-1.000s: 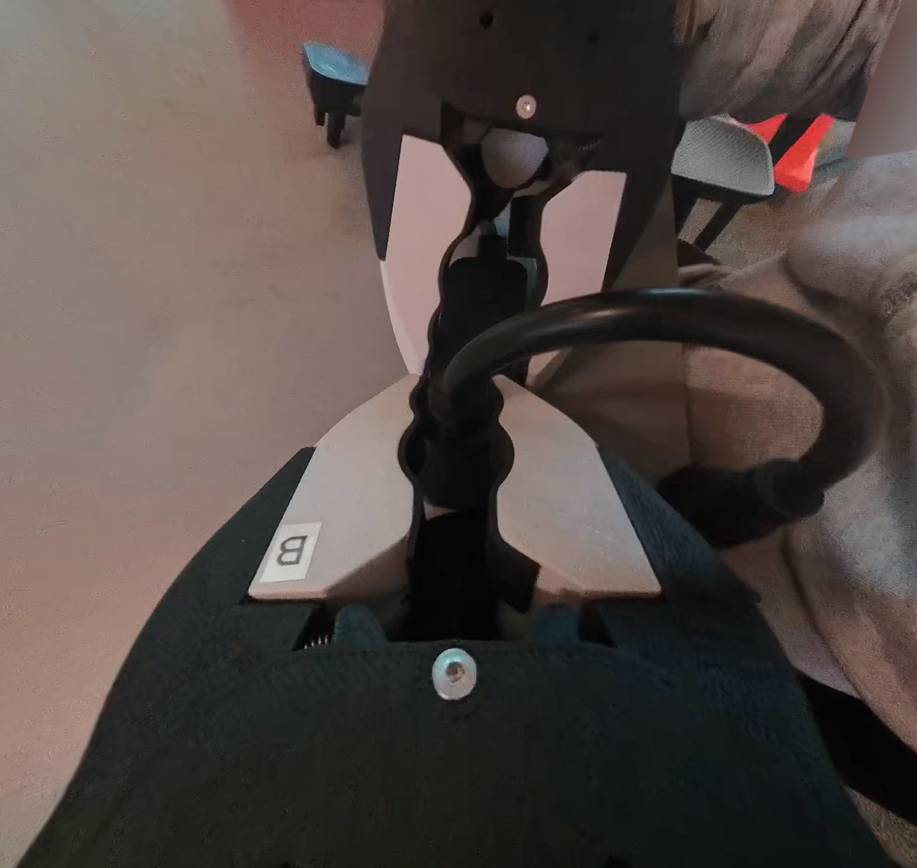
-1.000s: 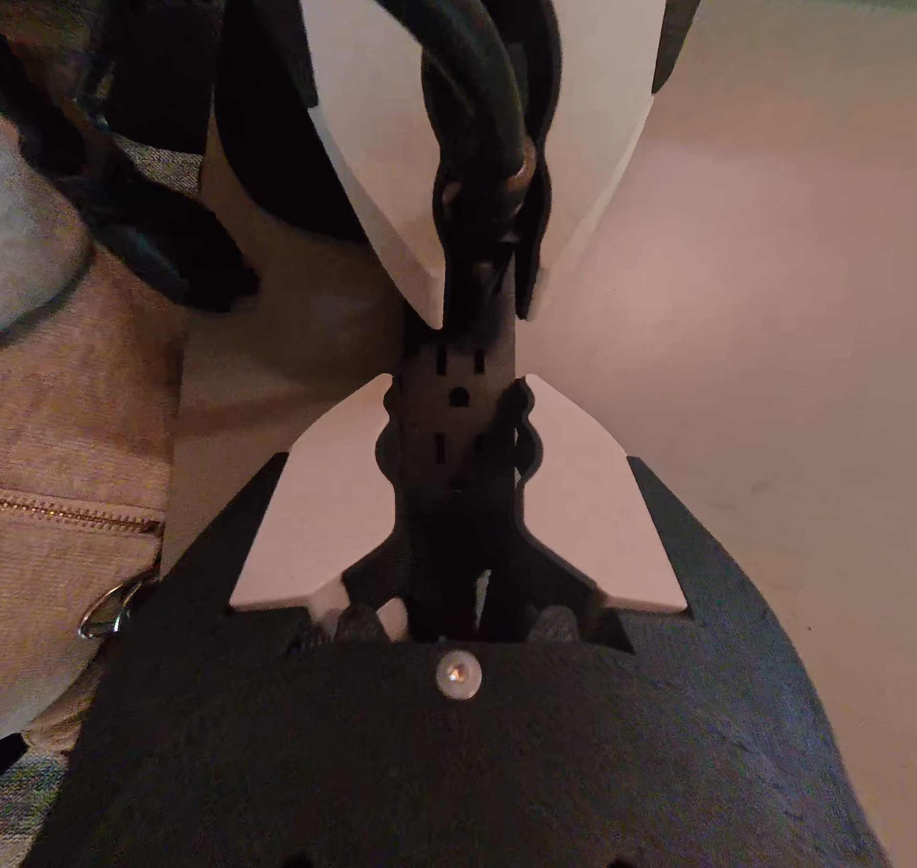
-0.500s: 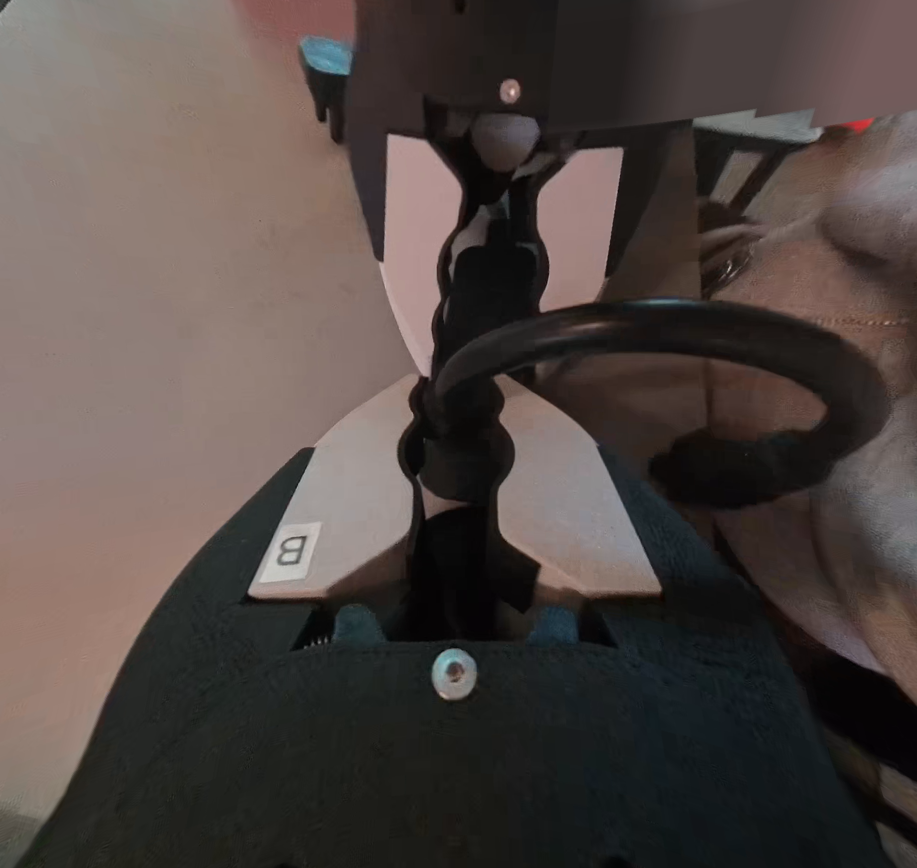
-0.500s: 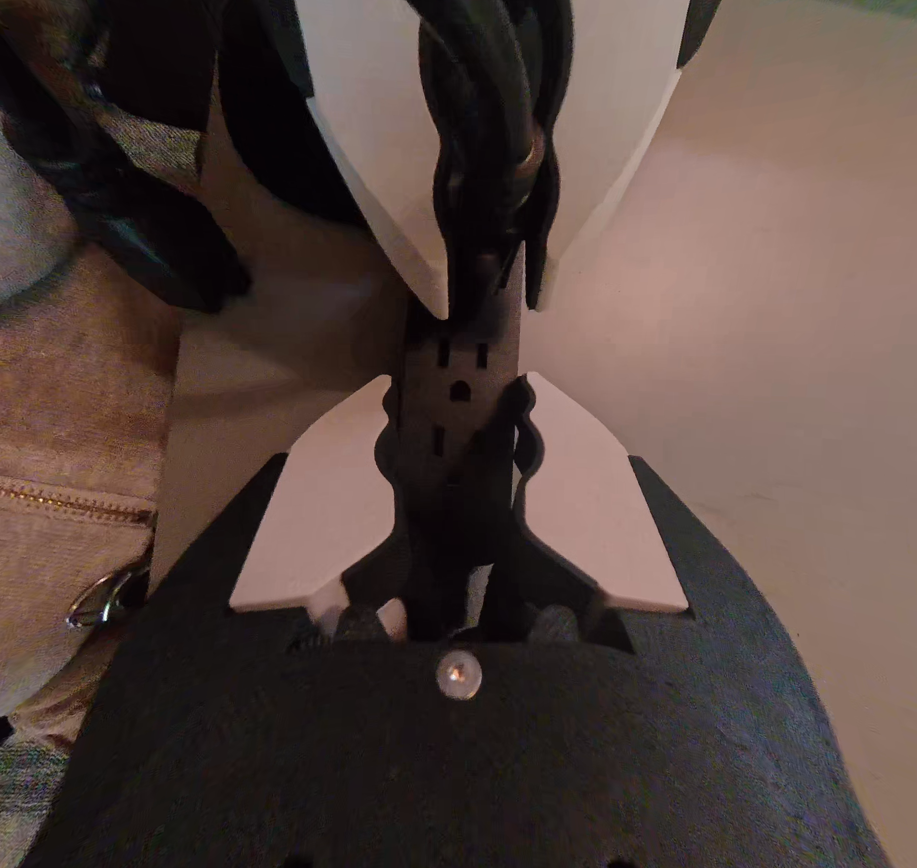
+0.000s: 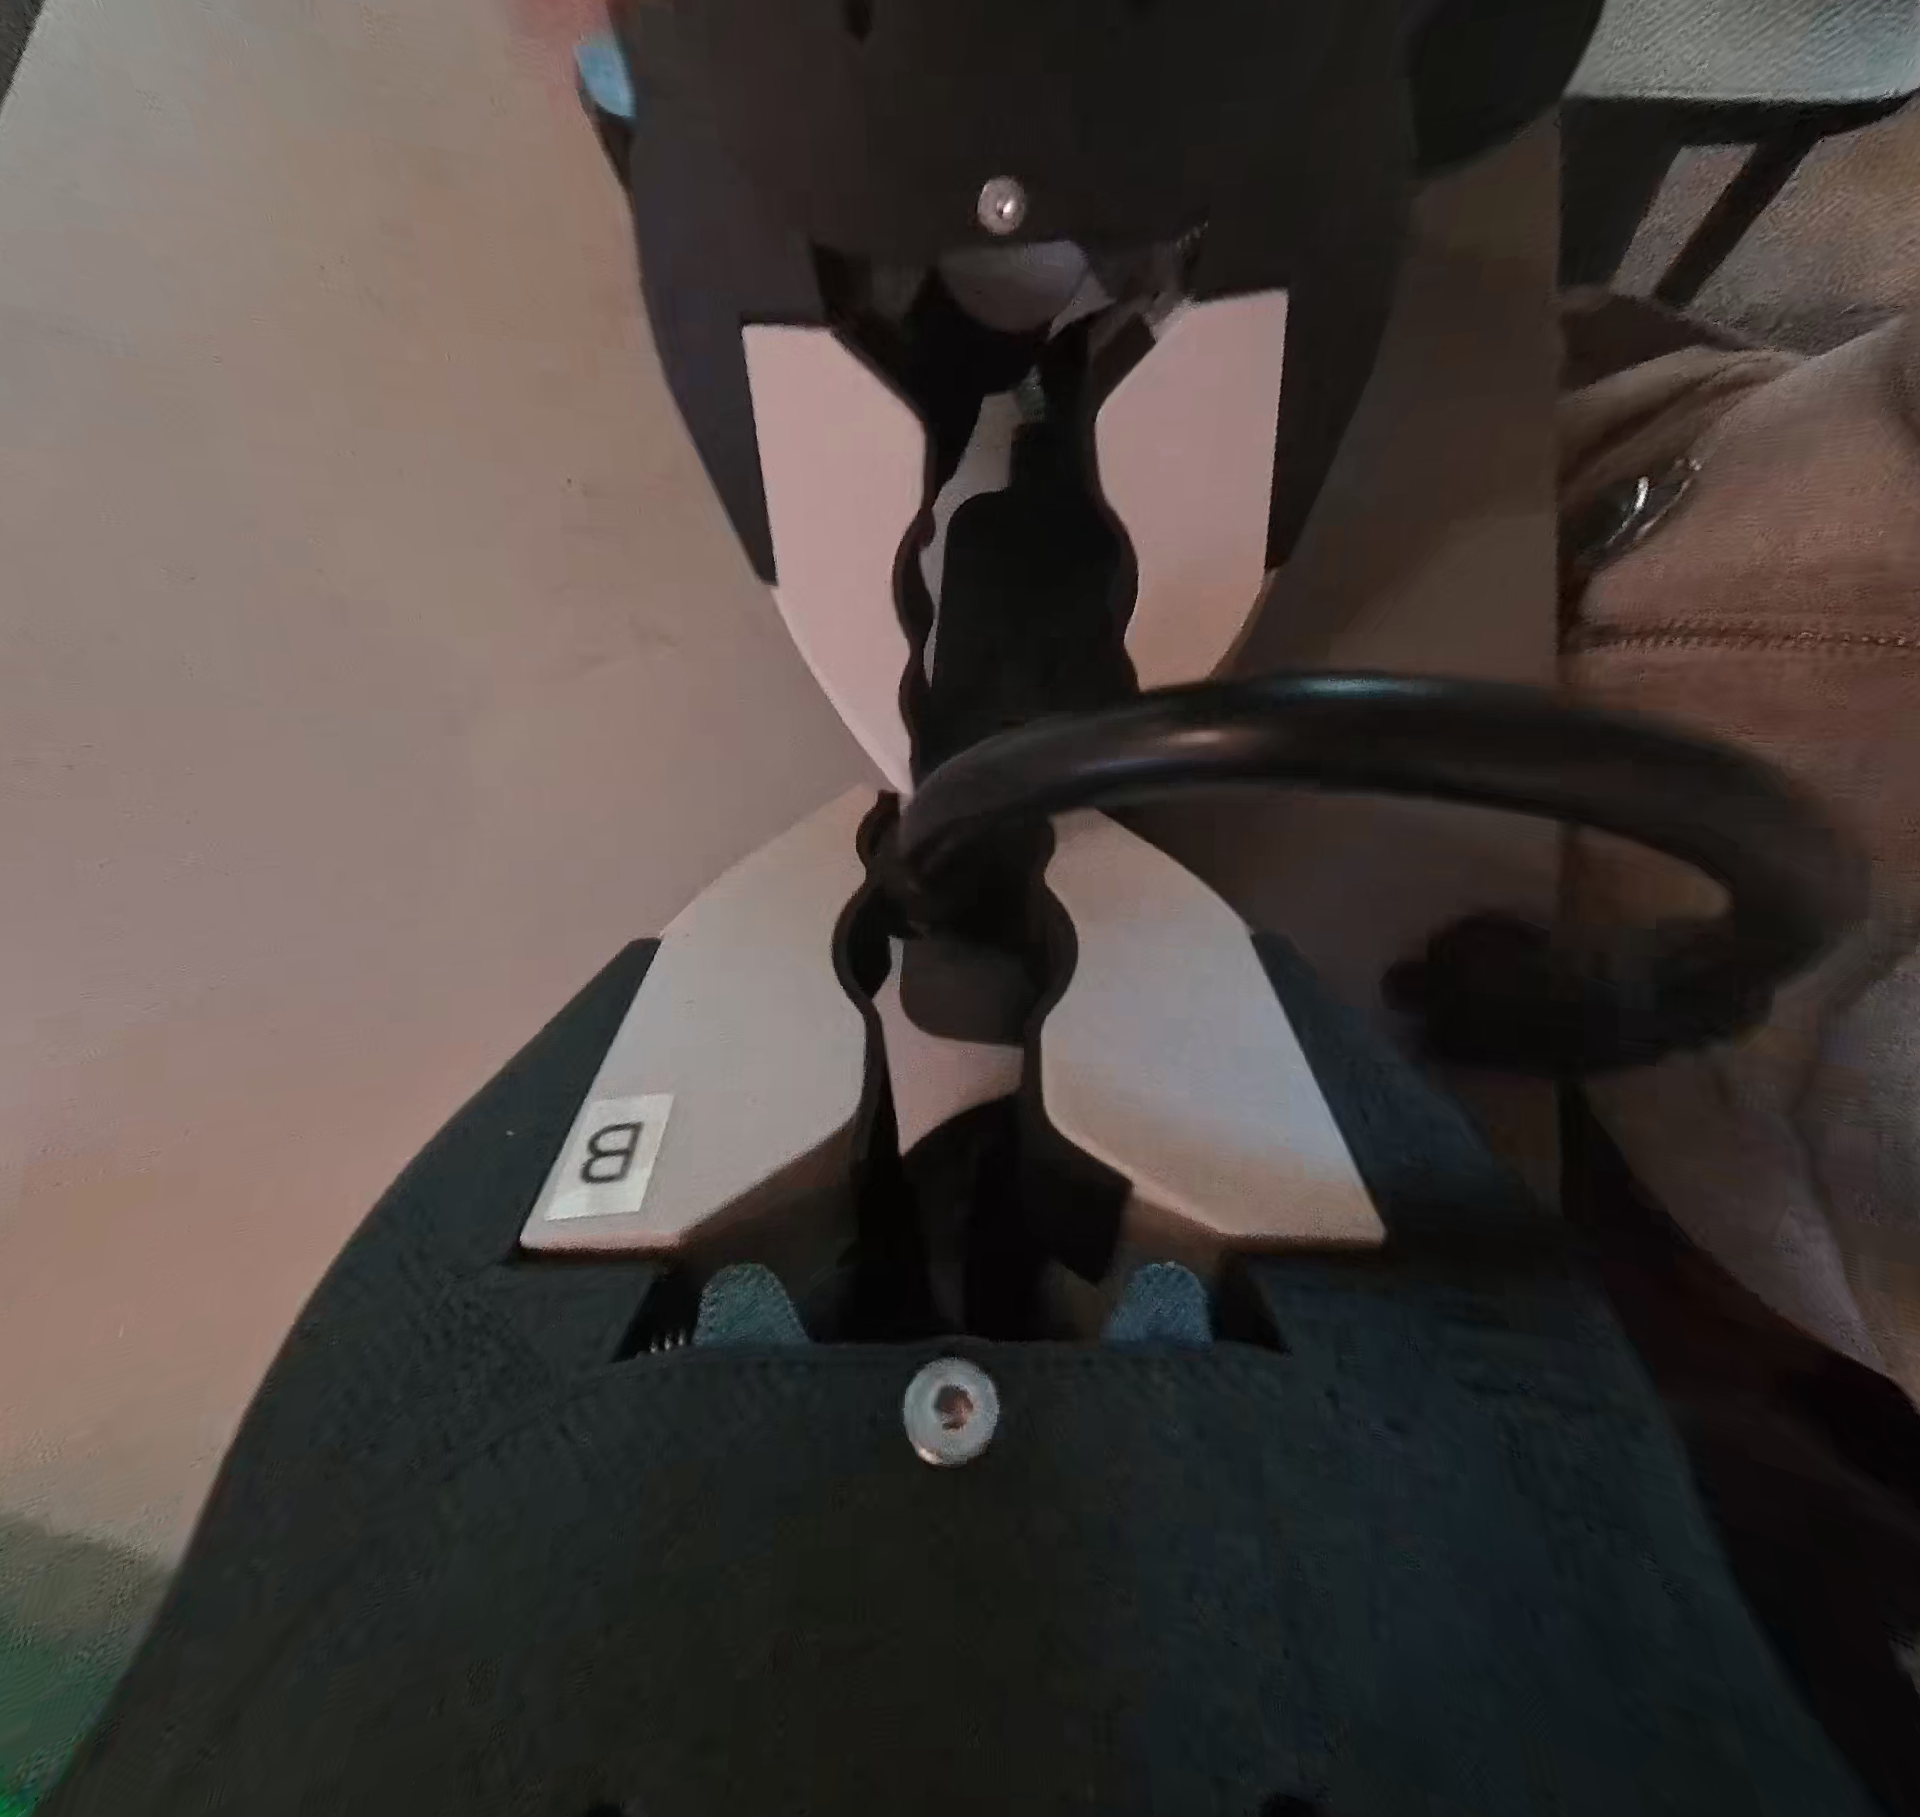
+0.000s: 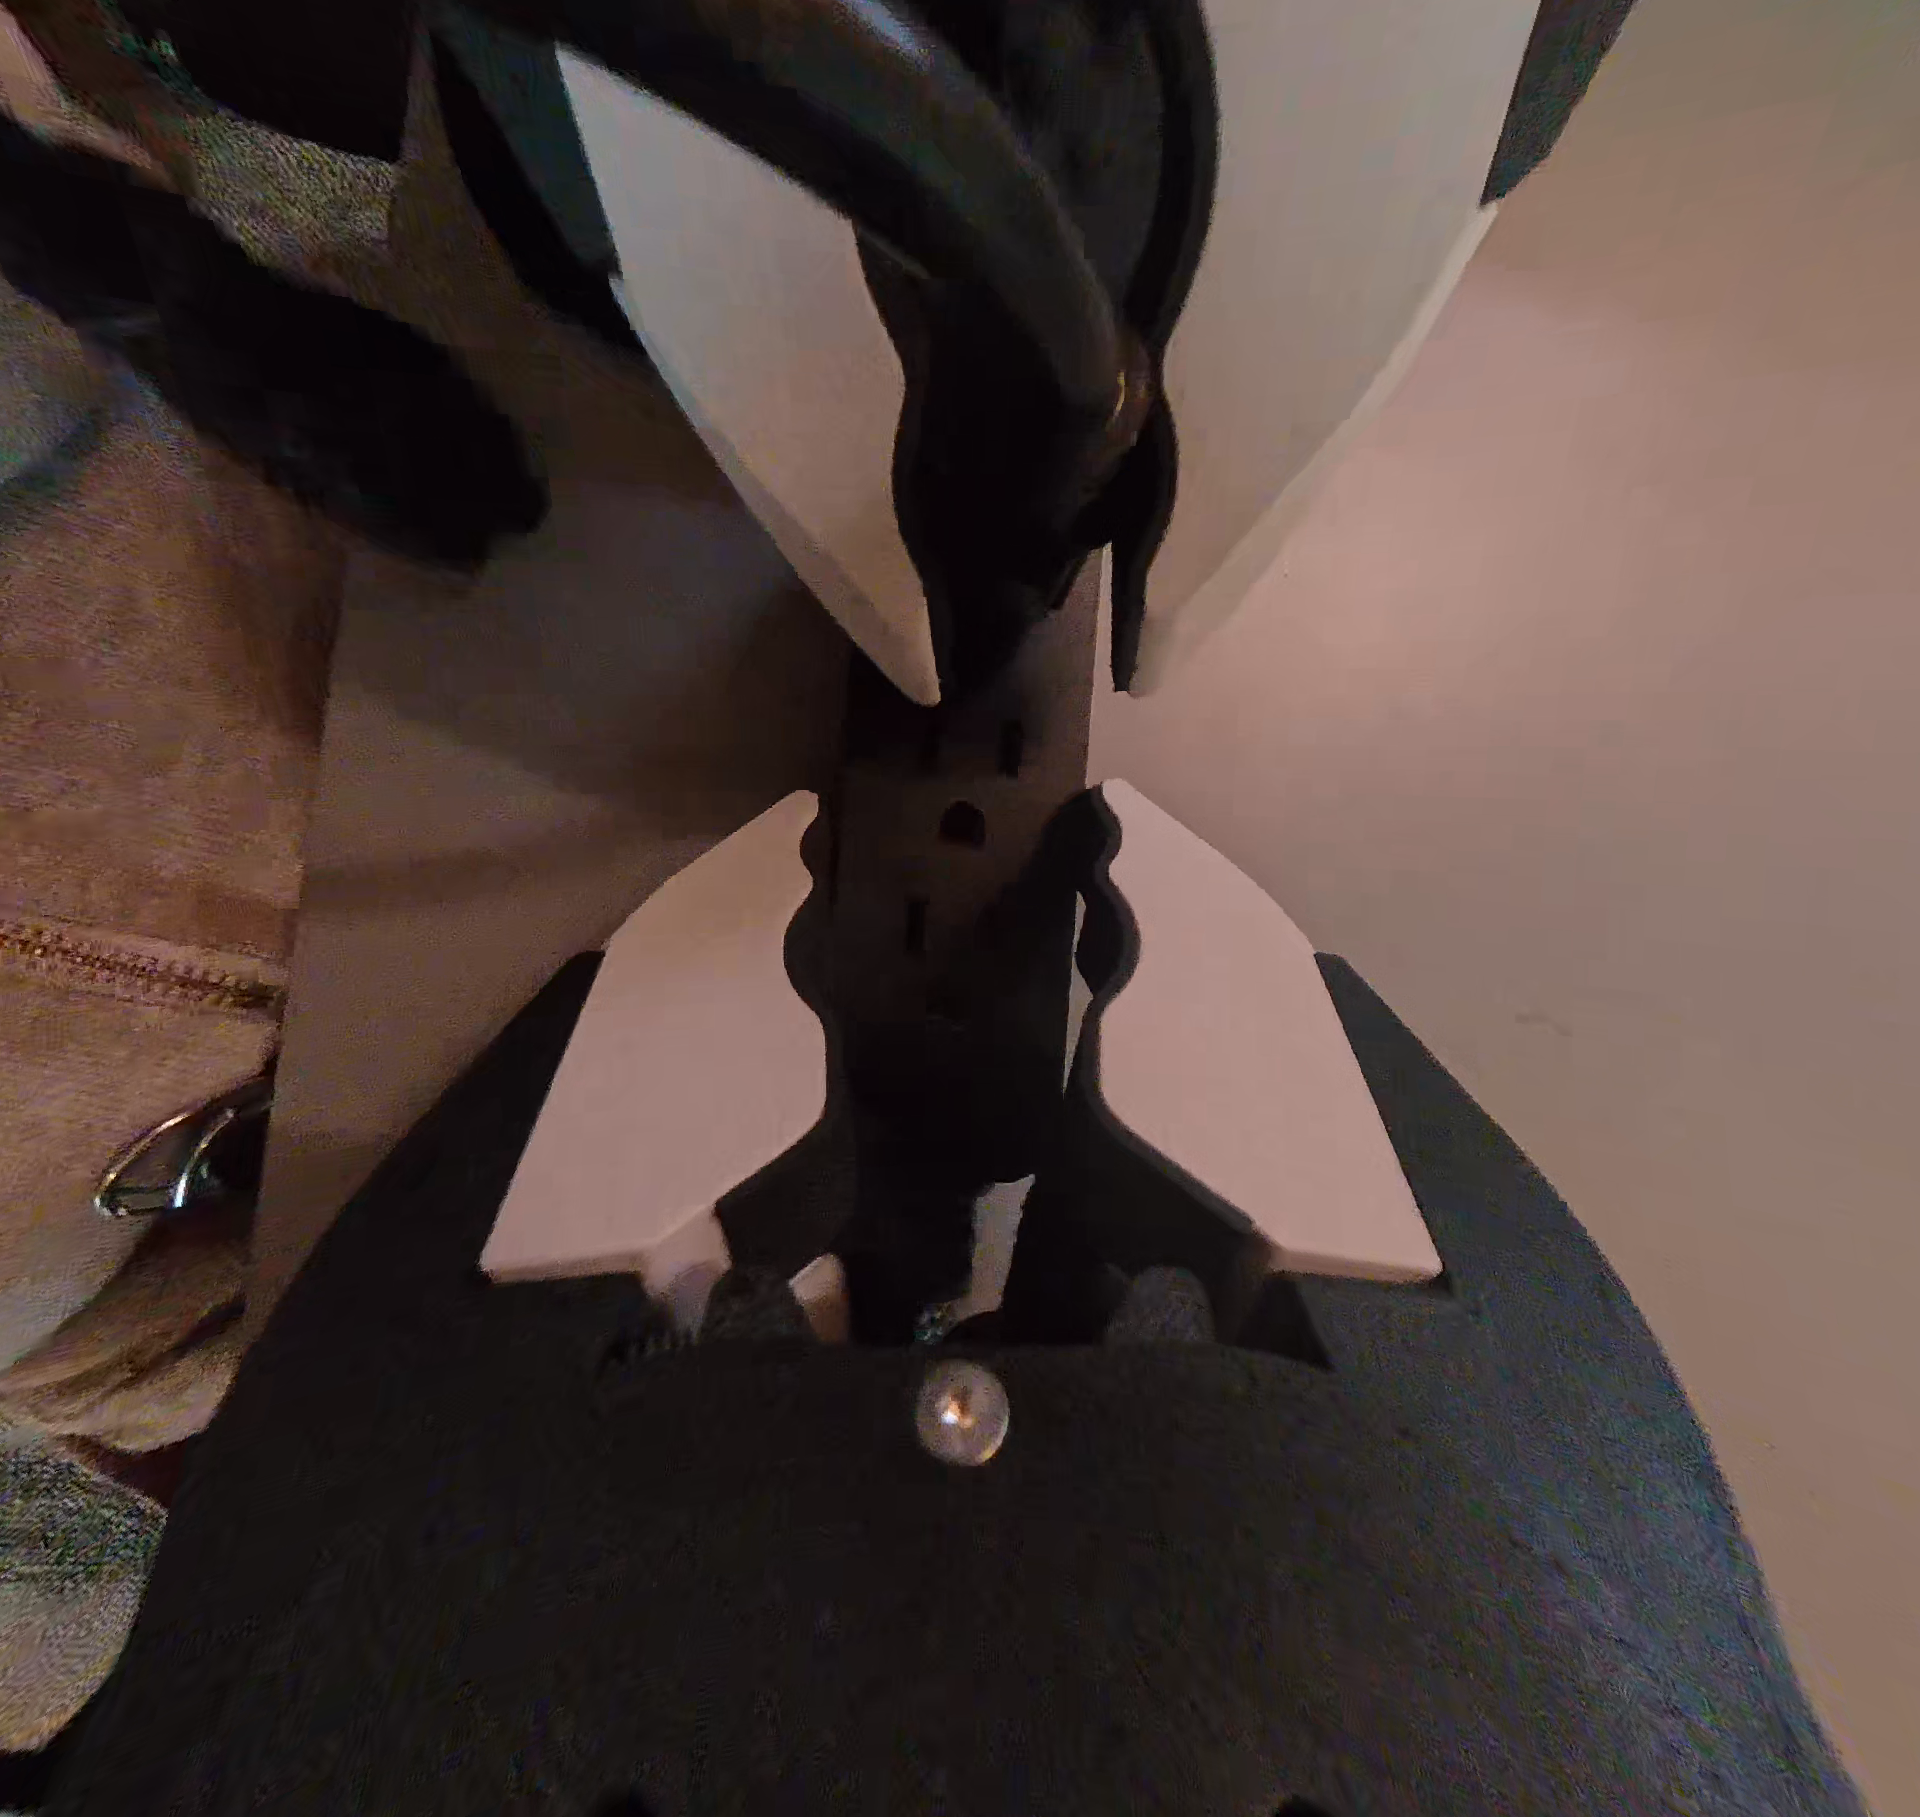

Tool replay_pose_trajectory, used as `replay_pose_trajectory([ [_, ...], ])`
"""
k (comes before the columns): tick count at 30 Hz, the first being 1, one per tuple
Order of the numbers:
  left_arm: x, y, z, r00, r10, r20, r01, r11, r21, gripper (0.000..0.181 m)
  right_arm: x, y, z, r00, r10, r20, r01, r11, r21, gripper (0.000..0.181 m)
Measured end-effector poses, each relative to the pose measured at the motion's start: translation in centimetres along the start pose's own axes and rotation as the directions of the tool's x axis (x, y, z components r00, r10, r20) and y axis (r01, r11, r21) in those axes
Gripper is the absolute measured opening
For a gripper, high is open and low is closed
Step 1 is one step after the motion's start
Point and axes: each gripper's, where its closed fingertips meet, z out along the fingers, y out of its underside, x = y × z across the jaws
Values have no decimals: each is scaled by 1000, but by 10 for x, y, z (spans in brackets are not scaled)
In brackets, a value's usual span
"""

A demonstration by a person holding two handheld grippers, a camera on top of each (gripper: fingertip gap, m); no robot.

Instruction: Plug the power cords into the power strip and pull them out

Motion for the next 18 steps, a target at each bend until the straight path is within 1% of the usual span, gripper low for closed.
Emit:
replay_pose_trajectory([
  [2, 0, 3, -6, 991, -109, -83, 117, 989, 95, 22, -6, -6, 2, 998, 50, 48, -52, 997, 56, 48],
  [3, 0, 1, -5, 990, -120, -73, 128, 985, 118, 21, -6, -6, 2, 998, 45, 49, -47, 998, 52, 48],
  [4, 0, -2, -2, 995, -89, -38, 92, 991, 96, 21, -3, -3, 1, 999, 24, 40, -25, 999, 23, 47],
  [5, -3, -5, 3, 999, -23, 24, 22, 999, 40, 20, 1, 1, 0, 1000, -5, 18, 5, 1000, -22, 47],
  [6, -4, -9, 5, 998, 34, 45, -35, 999, 10, 20, 5, 4, -2, 1000, -25, 2, 25, 998, -56, 47],
  [8, 0, -11, 0, 999, 30, -10, -30, 999, 27, 21, -2, 2, -4, 999, 2, 35, -1, 1000, -23, 47],
  [10, 8, -4, -6, 996, -43, -72, 49, 996, 77, 22, -14, -3, -1, 995, 47, 88, -50, 998, 31, 48],
  [11, 9, -3, -5, 996, -62, -66, 69, 991, 111, 21, -15, -3, 0, 996, 41, 81, -43, 999, 28, 49],
  [12, 6, -5, -3, 997, -68, -43, 72, 991, 109, 21, -11, -2, 1, 997, 25, 68, -26, 1000, 16, 48],
  [13, 1, -7, 3, 999, -41, 3, 41, 997, 64, 20, -4, 1, 1, 999, 2, 43, -1, 1000, -21, 48],
  [14, -4, -11, 5, 999, 15, 47, -17, 1000, 27, 20, 2, 4, -1, 1000, -19, 22, 21, 998, -60, 48],
  [16, 5, -15, 1, 998, 62, 10, -62, 998, 8, 21, -6, 4, -3, 998, -6, 59, 8, 999, -40, 47],
  [17, 9, -11, -3, 999, 42, -17, -41, 999, 24, 22, -13, 2, -2, 996, 24, 91, -23, 1000, -11, 48],
  [18, 13, -7, -5, 998, -12, -63, 16, 998, 62, 22, -19, 1, 0, 993, 45, 110, -47, 999, 11, 49],
])
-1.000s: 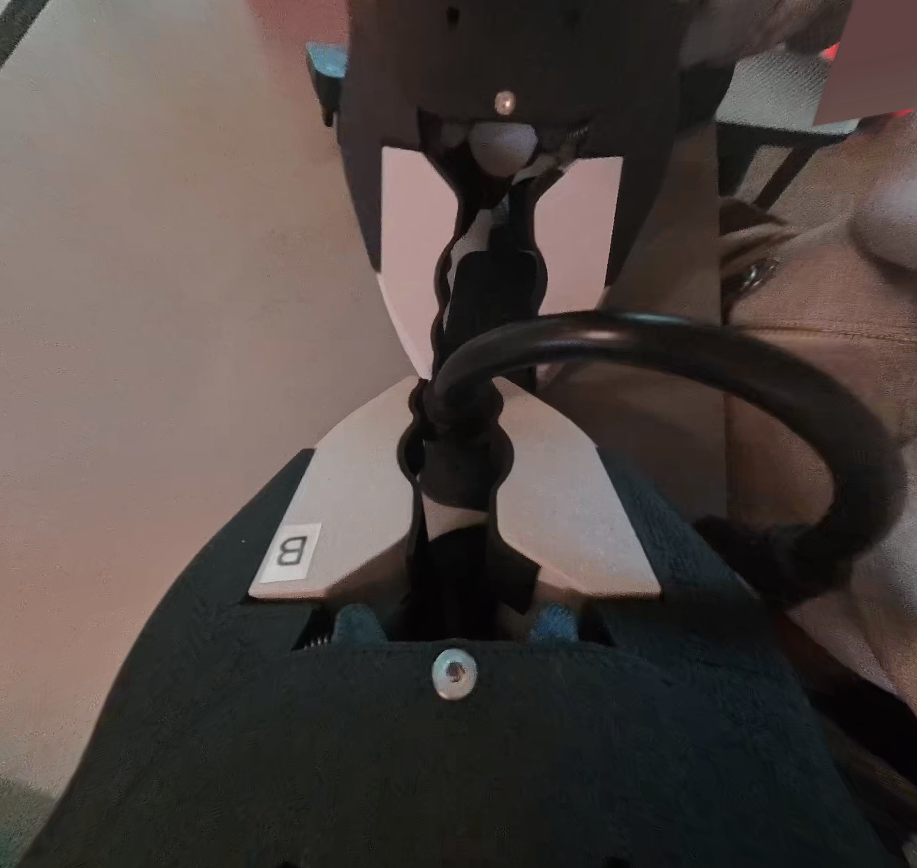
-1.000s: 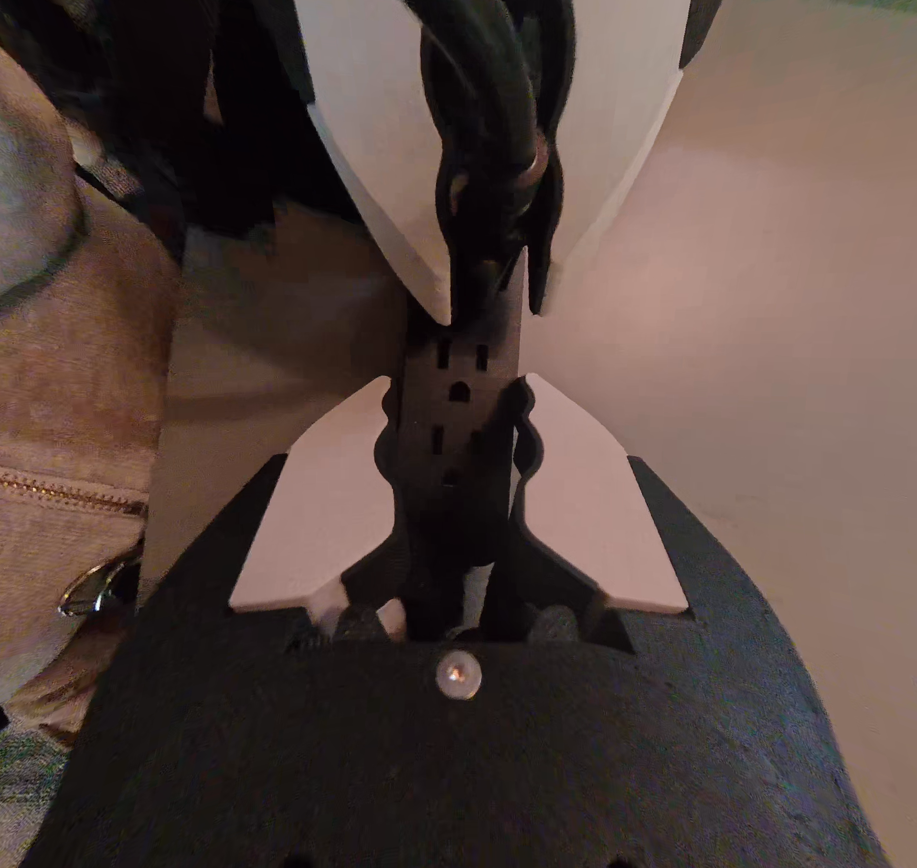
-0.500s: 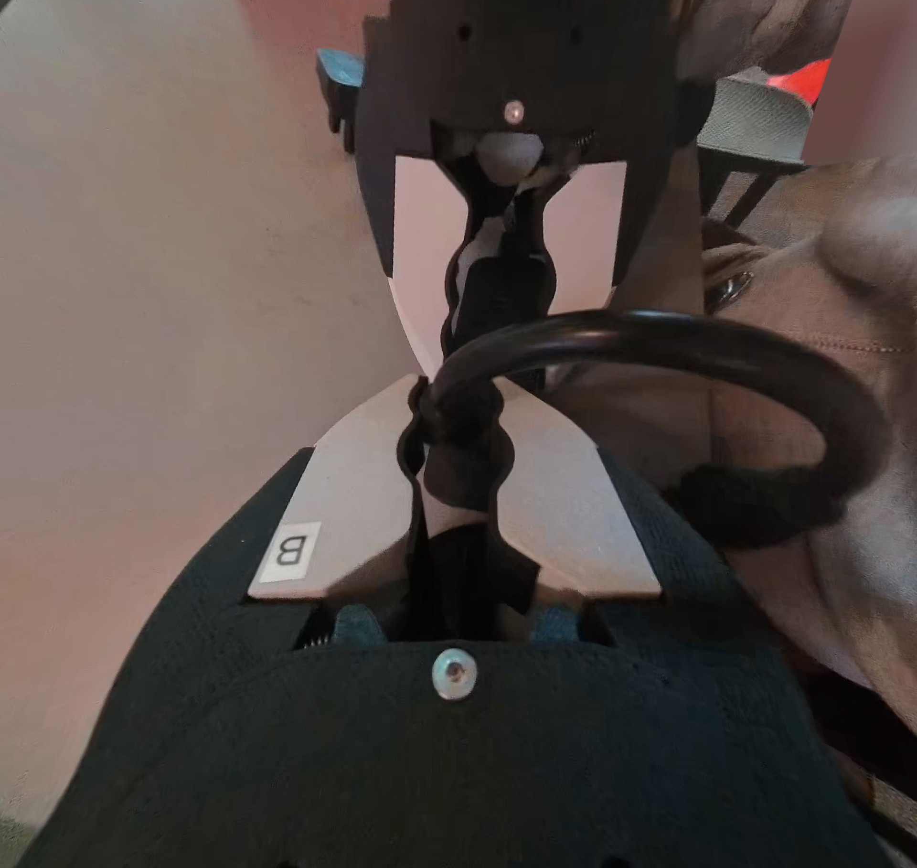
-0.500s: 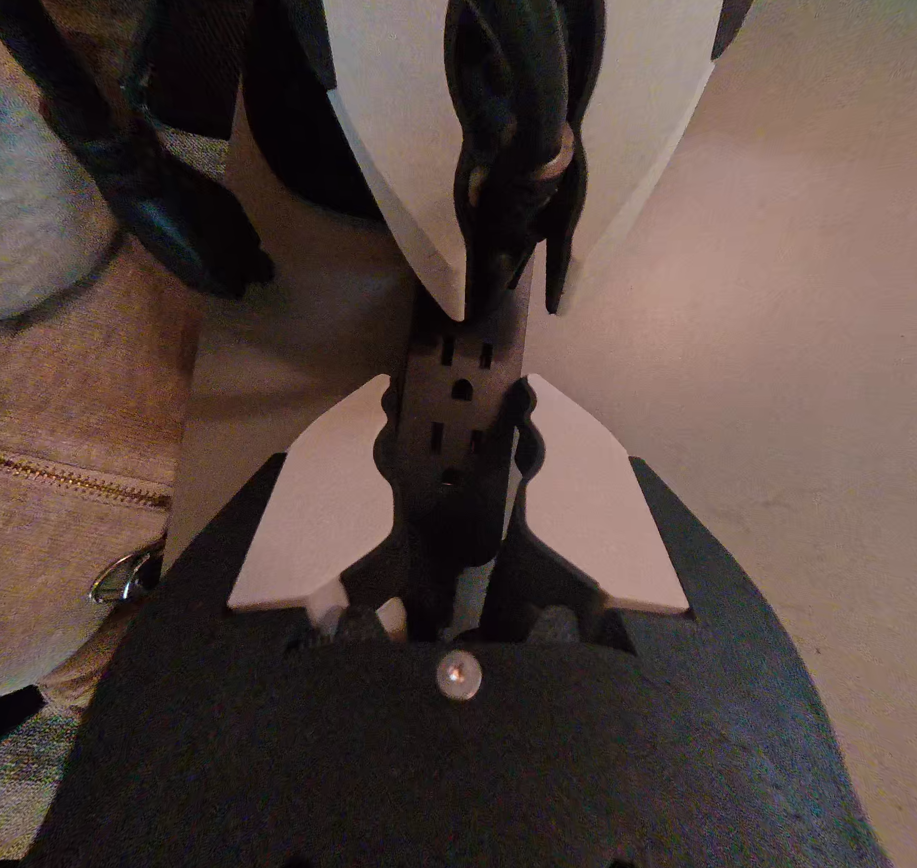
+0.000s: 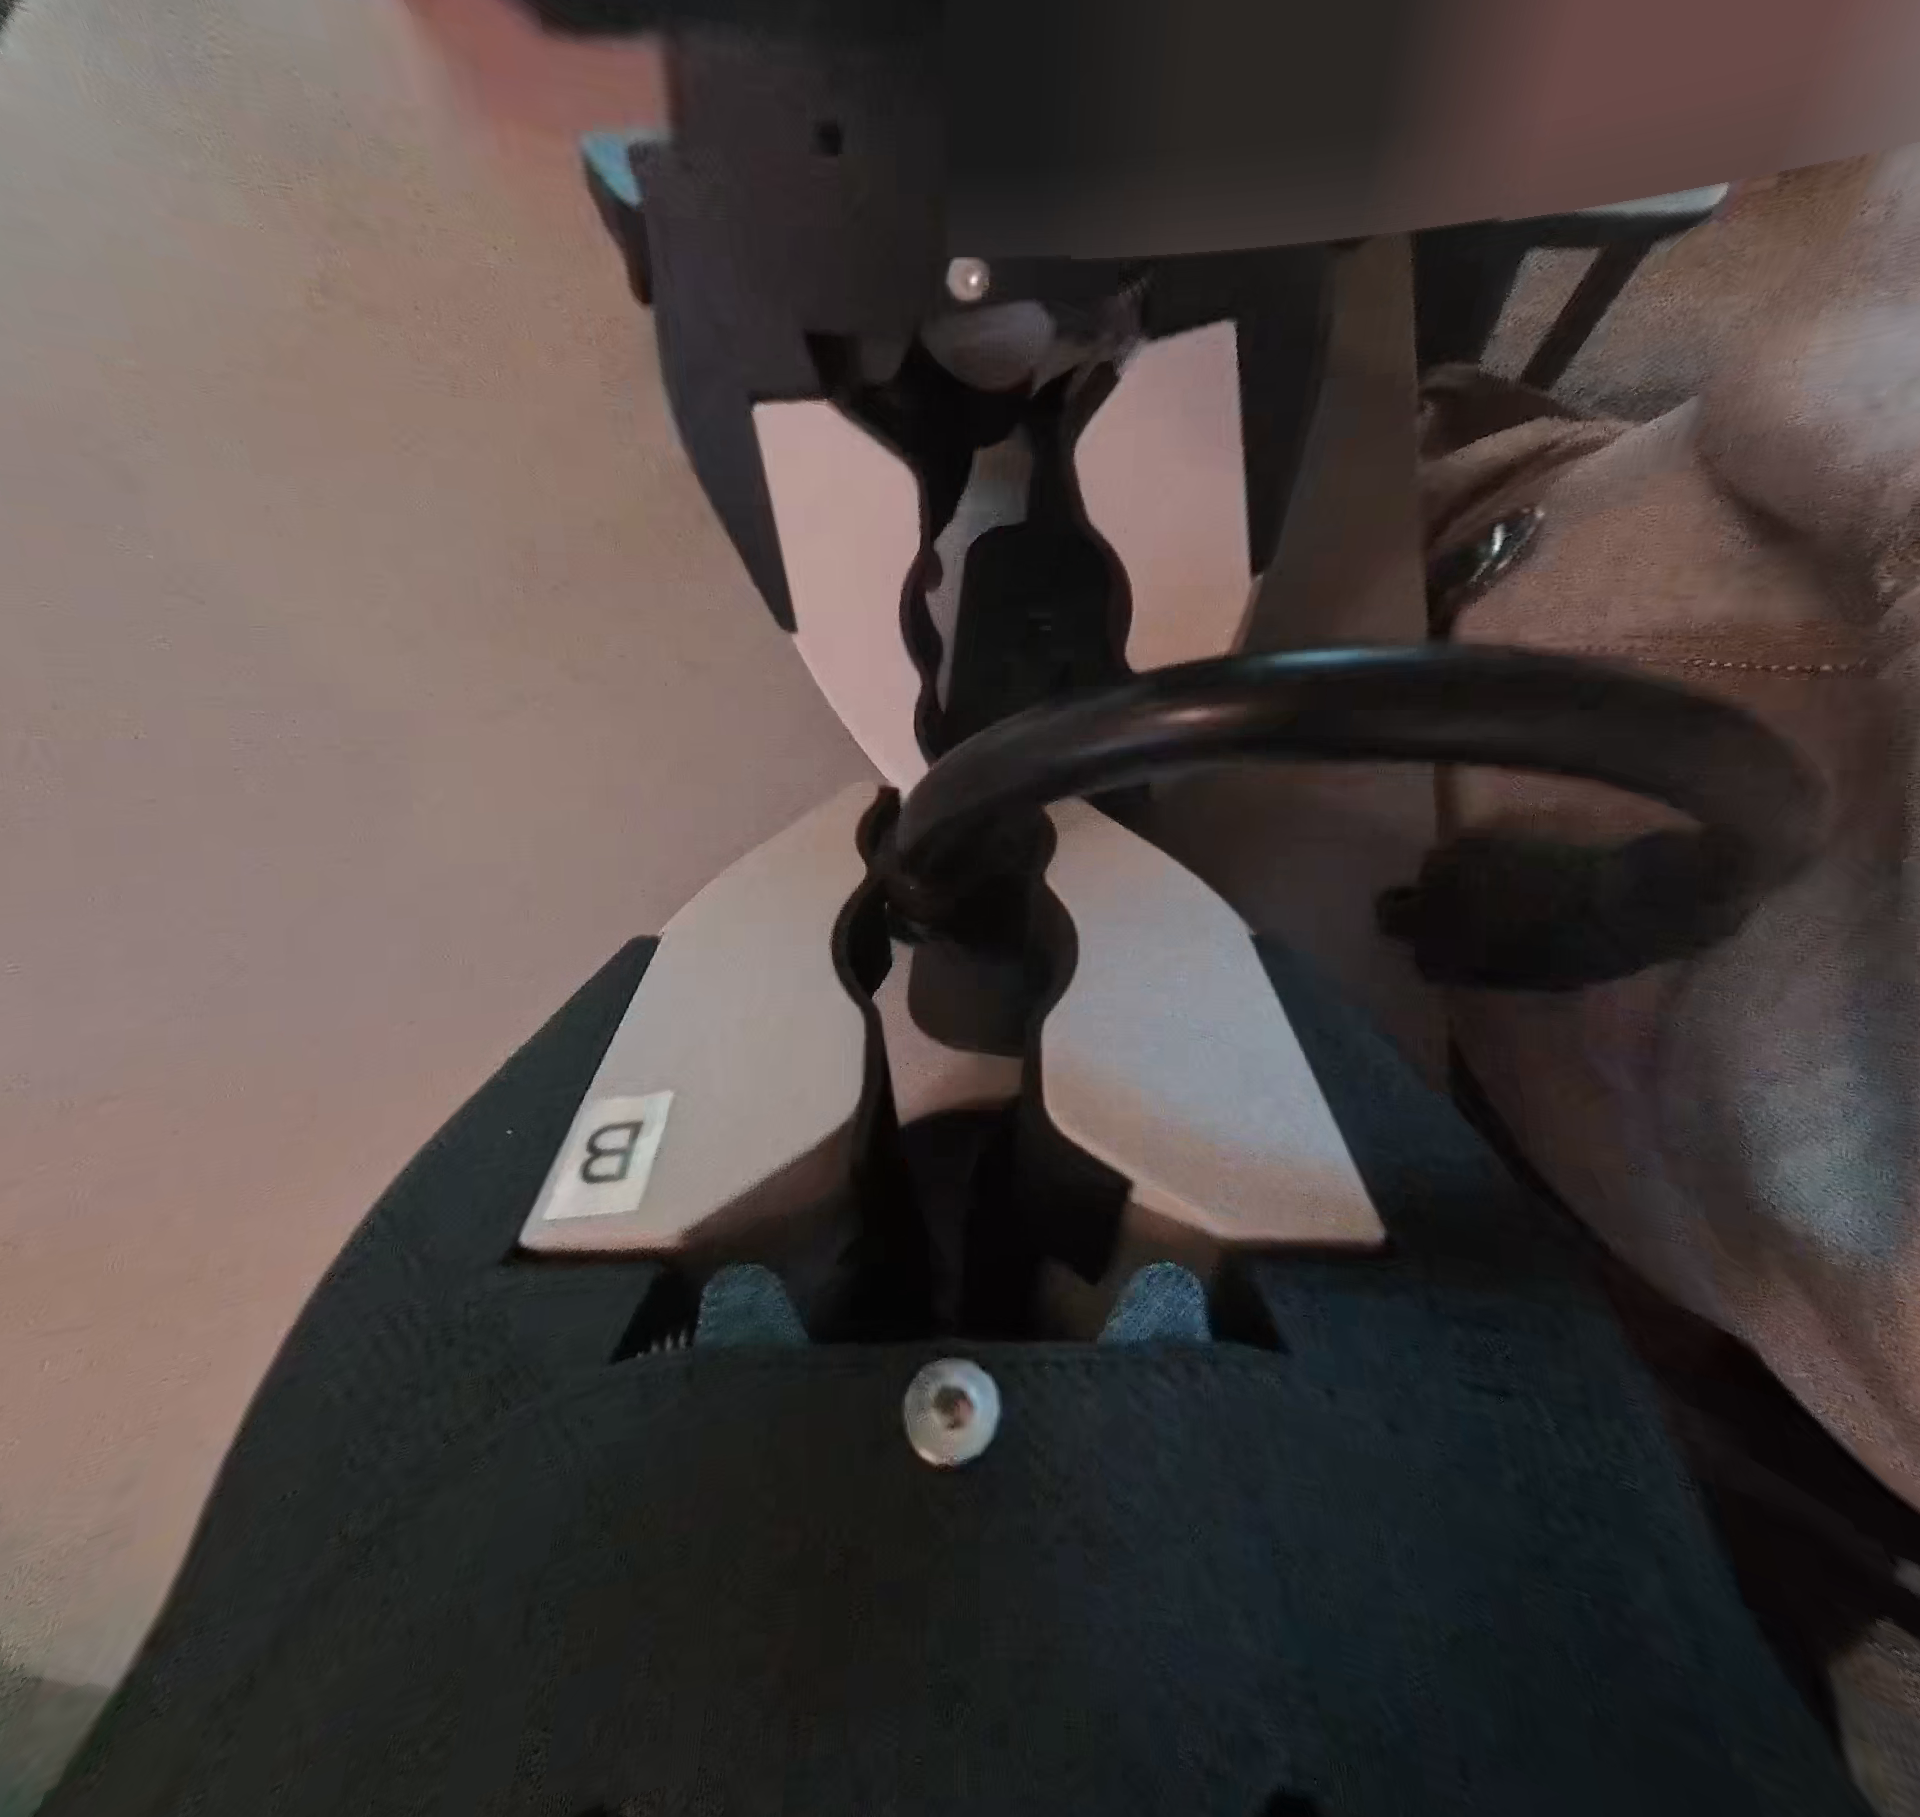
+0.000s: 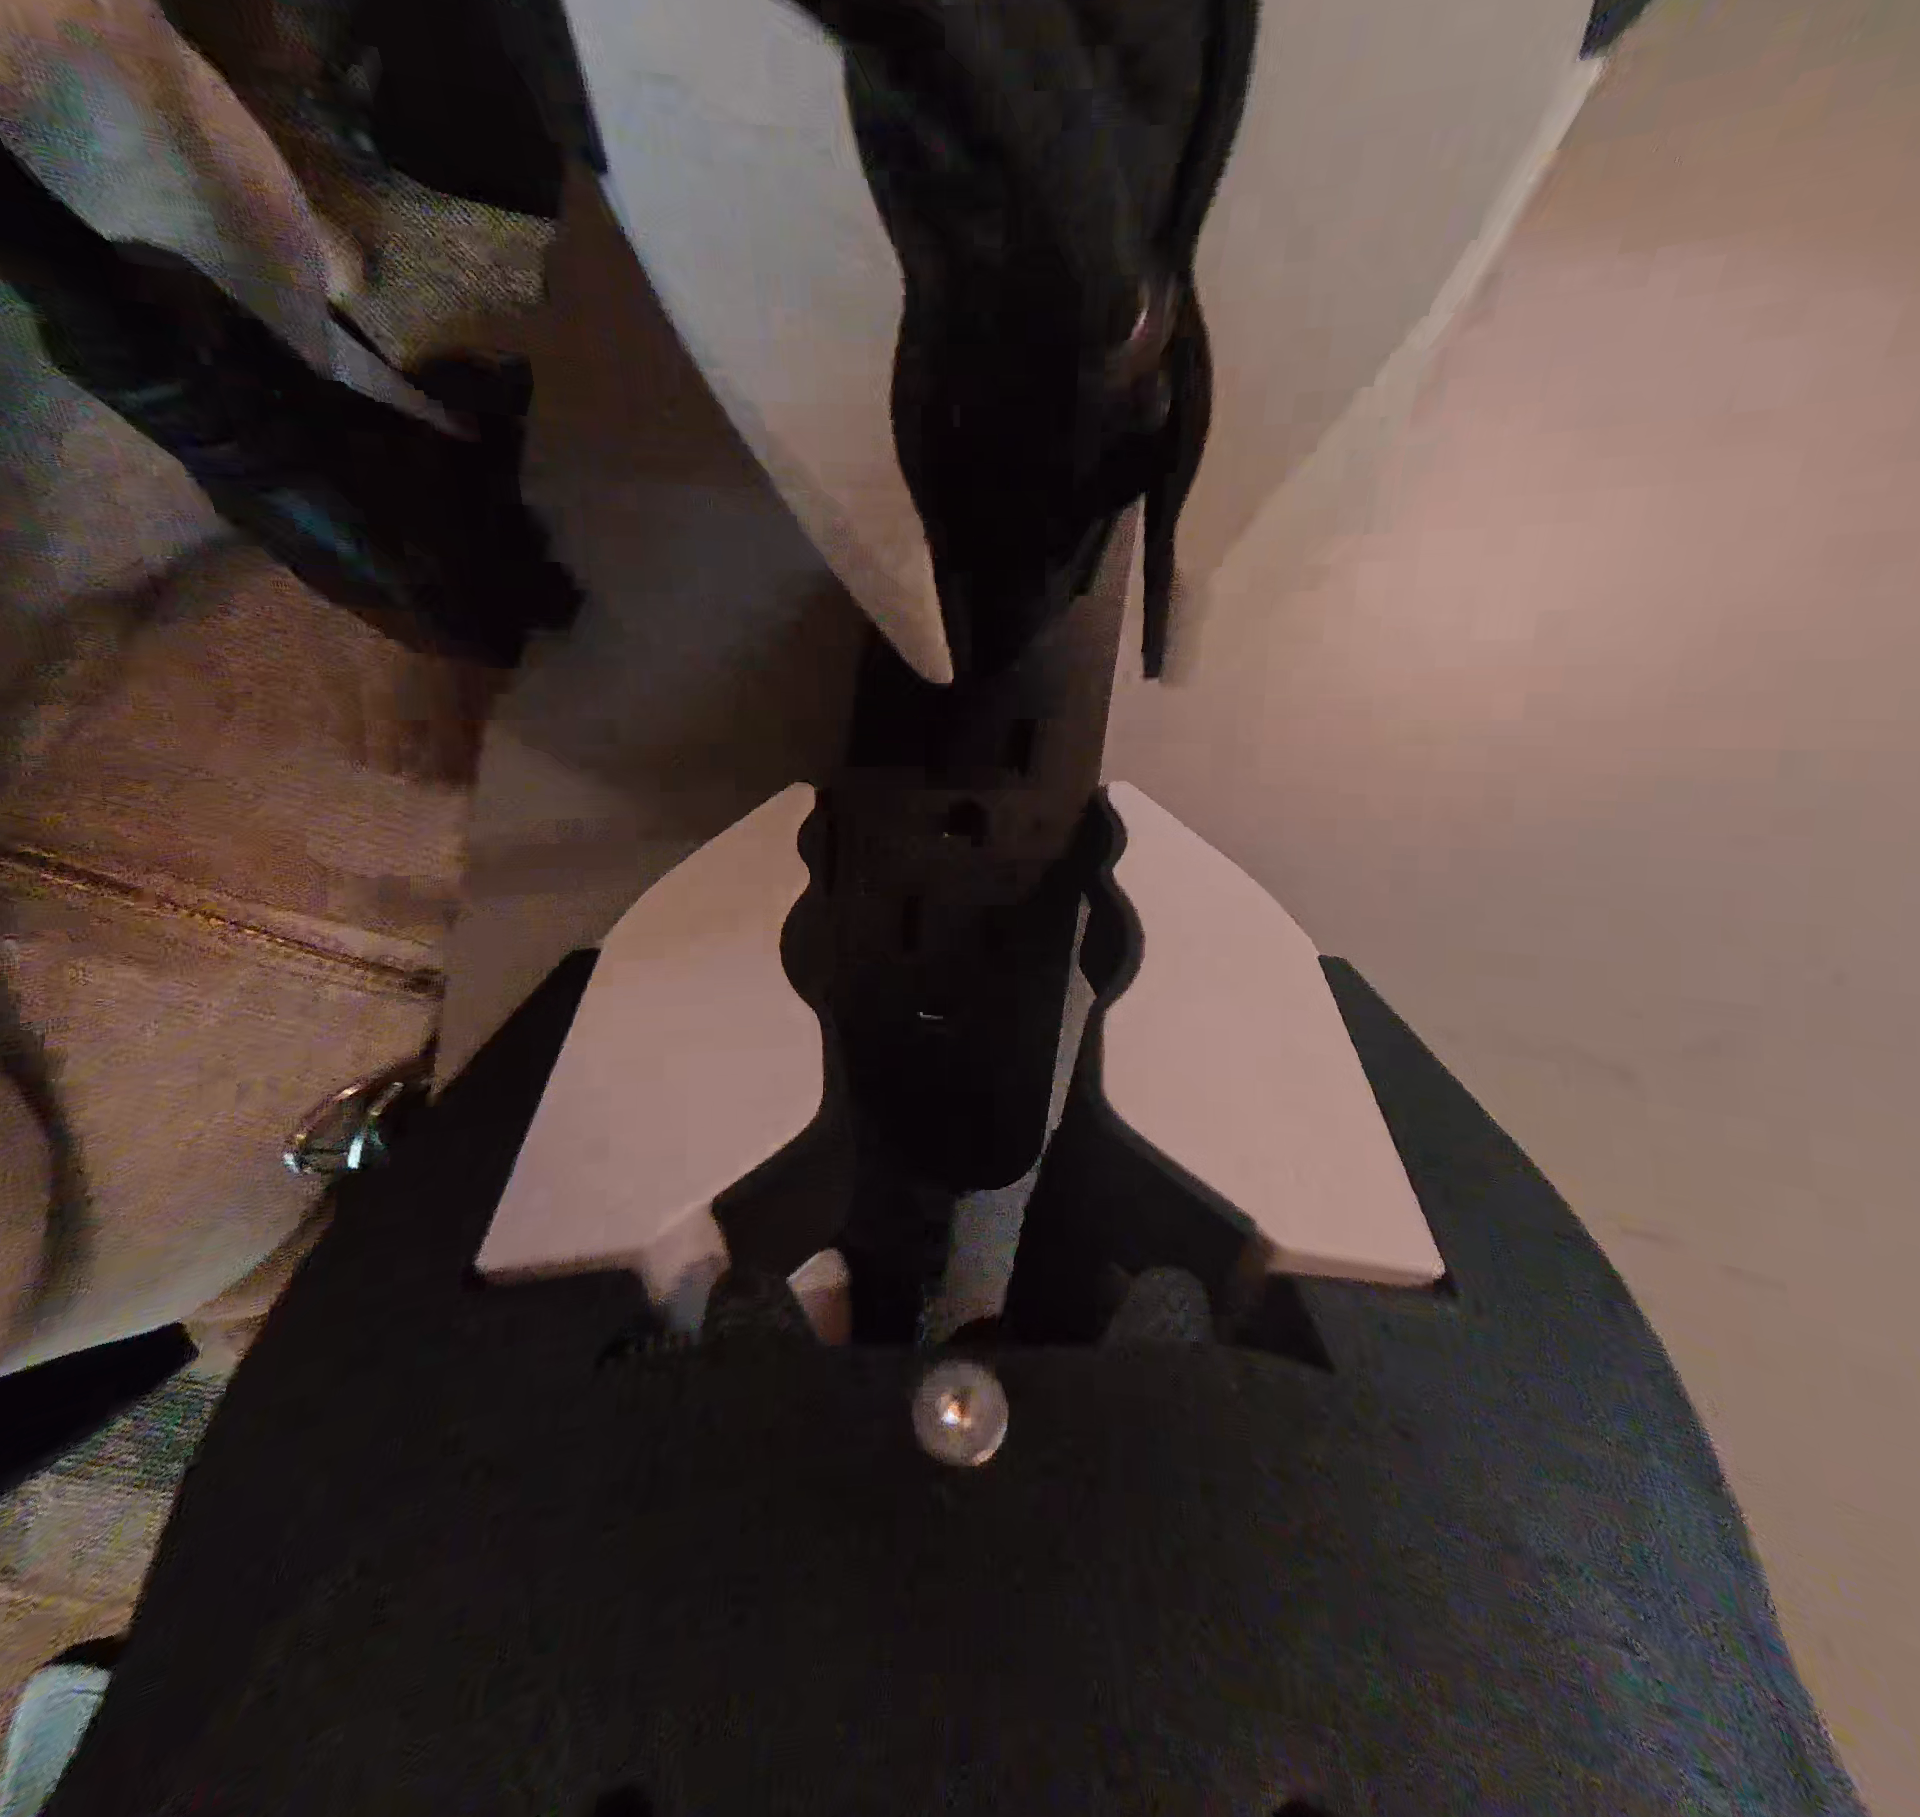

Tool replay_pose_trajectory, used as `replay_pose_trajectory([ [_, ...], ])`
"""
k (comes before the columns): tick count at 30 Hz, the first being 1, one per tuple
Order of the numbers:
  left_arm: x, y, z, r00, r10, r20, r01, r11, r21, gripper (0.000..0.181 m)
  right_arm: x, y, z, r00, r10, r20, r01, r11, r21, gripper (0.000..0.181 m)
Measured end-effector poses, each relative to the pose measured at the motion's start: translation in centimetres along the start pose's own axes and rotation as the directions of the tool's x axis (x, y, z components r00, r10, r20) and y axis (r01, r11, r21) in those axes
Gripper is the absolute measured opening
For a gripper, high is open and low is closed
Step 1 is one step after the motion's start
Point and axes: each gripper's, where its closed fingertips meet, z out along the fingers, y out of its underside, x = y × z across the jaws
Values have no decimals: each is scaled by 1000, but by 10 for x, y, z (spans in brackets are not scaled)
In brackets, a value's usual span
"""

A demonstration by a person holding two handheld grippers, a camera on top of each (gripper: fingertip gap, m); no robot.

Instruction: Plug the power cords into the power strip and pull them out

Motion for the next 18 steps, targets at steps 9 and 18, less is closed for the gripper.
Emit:
replay_pose_trajectory([
  [9, -2, -5, -4, 1000, 26, 14, -27, 999, 24, 21, 4, -2, 4, 1000, 3, -22, -3, 1000, -15, 49],
  [18, -6, -6, -4, 999, 3, 45, -5, 999, 42, 21, 11, 1, 1, 999, 8, -44, -11, 997, -82, 49],
])
